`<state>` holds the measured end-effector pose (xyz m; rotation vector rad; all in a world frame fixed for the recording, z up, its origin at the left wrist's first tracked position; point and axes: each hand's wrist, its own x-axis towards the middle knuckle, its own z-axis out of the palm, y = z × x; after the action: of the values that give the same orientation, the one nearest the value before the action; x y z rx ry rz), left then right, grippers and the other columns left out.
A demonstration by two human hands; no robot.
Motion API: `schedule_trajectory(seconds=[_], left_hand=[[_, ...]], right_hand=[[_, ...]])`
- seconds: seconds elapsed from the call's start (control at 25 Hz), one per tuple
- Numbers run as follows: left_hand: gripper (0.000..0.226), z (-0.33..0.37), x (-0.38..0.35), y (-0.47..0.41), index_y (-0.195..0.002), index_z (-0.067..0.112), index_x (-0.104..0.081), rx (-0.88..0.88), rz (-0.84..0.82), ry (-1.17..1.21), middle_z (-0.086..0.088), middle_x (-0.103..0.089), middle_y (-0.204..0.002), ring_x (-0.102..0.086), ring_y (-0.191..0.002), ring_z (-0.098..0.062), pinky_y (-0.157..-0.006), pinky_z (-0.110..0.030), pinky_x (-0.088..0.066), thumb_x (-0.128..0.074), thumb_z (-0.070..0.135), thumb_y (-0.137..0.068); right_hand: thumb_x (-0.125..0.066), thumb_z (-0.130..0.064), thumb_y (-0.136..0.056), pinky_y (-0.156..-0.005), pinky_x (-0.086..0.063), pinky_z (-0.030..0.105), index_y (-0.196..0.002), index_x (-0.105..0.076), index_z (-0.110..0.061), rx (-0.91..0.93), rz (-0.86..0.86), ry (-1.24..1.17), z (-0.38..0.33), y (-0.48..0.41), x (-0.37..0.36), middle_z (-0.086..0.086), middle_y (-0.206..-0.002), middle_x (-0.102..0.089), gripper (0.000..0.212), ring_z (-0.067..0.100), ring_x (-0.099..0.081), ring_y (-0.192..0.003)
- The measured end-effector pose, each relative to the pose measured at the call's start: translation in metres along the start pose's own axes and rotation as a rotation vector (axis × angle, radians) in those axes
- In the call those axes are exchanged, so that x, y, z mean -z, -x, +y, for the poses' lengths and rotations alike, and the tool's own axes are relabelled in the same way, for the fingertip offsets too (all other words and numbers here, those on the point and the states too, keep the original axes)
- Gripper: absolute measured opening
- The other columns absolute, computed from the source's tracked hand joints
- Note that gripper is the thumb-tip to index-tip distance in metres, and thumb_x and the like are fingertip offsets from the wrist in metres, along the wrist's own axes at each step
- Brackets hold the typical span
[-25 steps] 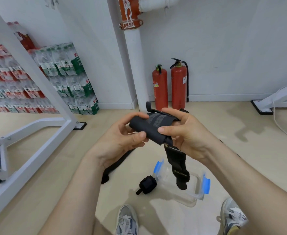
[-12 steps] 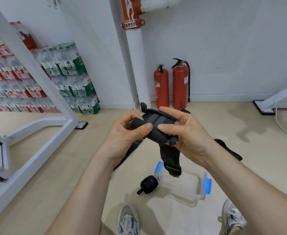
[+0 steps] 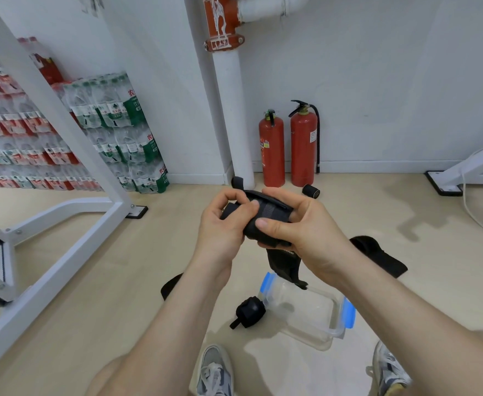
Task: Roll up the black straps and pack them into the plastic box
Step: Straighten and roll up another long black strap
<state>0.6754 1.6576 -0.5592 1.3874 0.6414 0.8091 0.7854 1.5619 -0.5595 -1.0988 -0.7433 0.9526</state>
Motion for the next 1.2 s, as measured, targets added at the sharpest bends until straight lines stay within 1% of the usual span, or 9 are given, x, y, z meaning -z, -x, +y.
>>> schedule_trajectory(seconds=[0.12,0.24,0.32,0.48,0.68,0.88,1.0,1.12,1.2], left_hand=[[0.008,0.005,0.018,-0.003,-0.085,0.032,-0.068,0.04,-0.268,-0.023,0.001,-0.059,-0.074,-0.052,-0.066,-0.016,-0.066,-0.031,-0.041,-0.074,0.034,-0.079],[0.041,0.007,0.033,-0.004,-0.096,0.032,-0.07,0.0,-0.424,-0.004,-0.003,-0.064,-0.091,-0.051,-0.078,-0.021,-0.072,-0.029,-0.044,-0.09,0.041,-0.062],[0.045,0.005,0.033,-0.006,-0.091,0.03,-0.073,-0.07,-0.355,-0.001,0.001,-0.069,-0.091,-0.057,-0.077,-0.016,-0.071,-0.025,-0.049,-0.093,0.047,-0.054],[0.018,0.004,0.025,-0.008,-0.079,0.023,-0.071,-0.107,-0.193,-0.019,0.005,-0.069,-0.074,-0.061,-0.065,-0.009,-0.062,-0.02,-0.05,-0.085,0.031,-0.07],[0.029,0.012,0.016,0.0,-0.075,0.01,-0.056,-0.108,-0.1,-0.126,0.009,-0.056,-0.057,-0.047,-0.049,-0.002,-0.048,-0.013,-0.038,-0.069,0.035,-0.072],[0.055,0.018,0.014,0.006,-0.088,0.005,-0.054,-0.066,-0.064,-0.289,0.003,-0.06,-0.065,-0.055,-0.05,-0.004,-0.052,-0.021,-0.039,-0.056,0.058,-0.073],[0.055,0.023,0.018,0.005,-0.106,0.019,-0.05,0.069,-0.006,-0.172,-0.002,-0.074,-0.087,-0.071,-0.059,-0.023,-0.056,-0.028,-0.043,-0.046,0.068,-0.082],[0.012,0.023,0.025,0.001,-0.095,0.026,-0.061,0.231,-0.115,-0.096,-0.002,-0.069,-0.082,-0.068,-0.062,-0.025,-0.062,-0.027,-0.052,-0.054,0.037,-0.096],[0.022,0.017,0.028,0.0,-0.086,0.022,-0.071,0.244,-0.304,-0.072,-0.008,-0.068,-0.085,-0.068,-0.067,-0.023,-0.061,-0.028,-0.056,-0.058,0.006,-0.092]], right_hand=[[-0.069,0.003,-0.082,-0.062,-0.059,0.031,-0.129,-0.06,-0.007,-0.025,0.015,-0.089,-0.007,0.0,0.005,0.018,-0.113,-0.069,0.049,0.035,-0.073,-0.088],[-0.07,-0.008,-0.073,-0.06,-0.061,0.03,-0.117,-0.066,-0.01,-0.064,-0.012,-0.155,-0.016,0.004,0.008,0.014,-0.104,-0.074,0.044,0.037,-0.074,-0.079],[-0.069,-0.013,-0.072,-0.061,-0.061,0.028,-0.108,-0.07,-0.015,-0.071,-0.043,-0.166,-0.016,0.006,0.007,0.013,-0.098,-0.075,0.036,0.034,-0.075,-0.077],[-0.069,-0.02,-0.074,-0.073,-0.062,0.033,-0.124,-0.062,-0.014,-0.073,-0.066,-0.168,-0.011,0.007,0.002,0.012,-0.103,-0.076,0.051,0.032,-0.074,-0.09],[-0.075,-0.015,-0.069,-0.077,-0.061,0.032,-0.131,-0.058,-0.008,-0.033,-0.031,-0.105,-0.003,0.004,0.0,0.012,-0.104,-0.075,0.065,0.031,-0.074,-0.091],[-0.066,-0.017,-0.091,-0.076,-0.06,0.027,-0.117,-0.069,-0.013,0.016,-0.038,0.166,-0.006,0.004,0.0,0.011,-0.106,-0.075,0.026,0.023,-0.074,-0.096],[-0.069,-0.016,-0.089,-0.077,-0.06,0.029,-0.107,-0.073,-0.019,0.066,-0.079,0.332,-0.015,0.005,0.008,0.006,-0.1,-0.076,0.019,0.019,-0.073,-0.093],[-0.075,-0.018,-0.083,-0.081,-0.058,0.038,-0.1,-0.075,-0.024,0.055,-0.193,0.481,-0.025,0.01,0.014,0.005,-0.096,-0.075,0.018,0.014,-0.068,-0.084],[-0.075,-0.022,-0.08,-0.077,-0.059,0.038,-0.101,-0.076,-0.021,0.035,-0.245,0.481,-0.031,0.012,0.019,0.009,-0.097,-0.075,0.021,0.014,-0.068,-0.084]])
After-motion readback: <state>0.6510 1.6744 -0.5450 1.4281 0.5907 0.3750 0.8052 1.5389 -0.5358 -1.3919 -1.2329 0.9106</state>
